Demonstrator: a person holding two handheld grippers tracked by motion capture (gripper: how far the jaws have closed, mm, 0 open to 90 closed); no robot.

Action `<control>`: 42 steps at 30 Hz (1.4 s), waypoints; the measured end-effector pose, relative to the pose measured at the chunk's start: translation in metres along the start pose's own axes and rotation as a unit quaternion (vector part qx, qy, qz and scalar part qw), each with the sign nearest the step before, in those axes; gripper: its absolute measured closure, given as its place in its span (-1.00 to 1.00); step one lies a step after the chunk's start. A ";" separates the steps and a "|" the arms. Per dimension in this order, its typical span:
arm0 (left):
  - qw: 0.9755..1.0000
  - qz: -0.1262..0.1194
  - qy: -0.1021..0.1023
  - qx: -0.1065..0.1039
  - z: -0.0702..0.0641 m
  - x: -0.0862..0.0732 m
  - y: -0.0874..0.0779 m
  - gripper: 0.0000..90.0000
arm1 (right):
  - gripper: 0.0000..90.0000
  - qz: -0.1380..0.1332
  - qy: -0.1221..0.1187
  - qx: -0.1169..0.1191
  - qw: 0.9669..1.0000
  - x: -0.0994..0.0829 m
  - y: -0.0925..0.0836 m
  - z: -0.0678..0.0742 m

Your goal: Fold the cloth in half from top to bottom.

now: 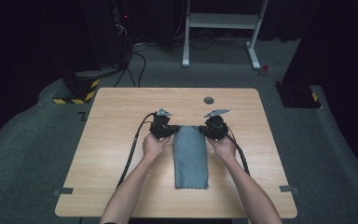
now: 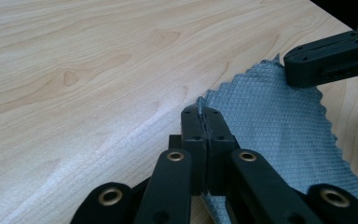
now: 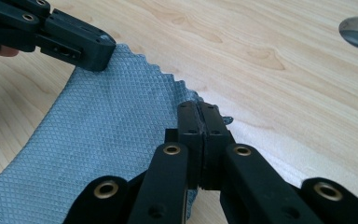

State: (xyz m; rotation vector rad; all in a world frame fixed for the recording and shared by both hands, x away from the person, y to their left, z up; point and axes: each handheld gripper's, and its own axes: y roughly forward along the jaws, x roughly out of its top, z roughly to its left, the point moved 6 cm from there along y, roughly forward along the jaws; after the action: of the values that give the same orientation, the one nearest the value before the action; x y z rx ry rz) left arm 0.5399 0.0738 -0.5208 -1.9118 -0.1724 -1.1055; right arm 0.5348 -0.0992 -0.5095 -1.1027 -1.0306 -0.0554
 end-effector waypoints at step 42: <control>0.998 0.001 0.062 -0.009 -0.042 -0.035 -0.024 0.97 | 0.99 -0.012 -0.033 0.030 0.999 -0.041 -0.026 0.027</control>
State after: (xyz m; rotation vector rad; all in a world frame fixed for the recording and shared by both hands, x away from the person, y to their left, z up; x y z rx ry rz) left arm 0.4807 0.0669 -0.5235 -1.8537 -0.0927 -1.2241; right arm 0.4807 -0.1094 -0.5185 -1.0437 -1.0979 -0.0088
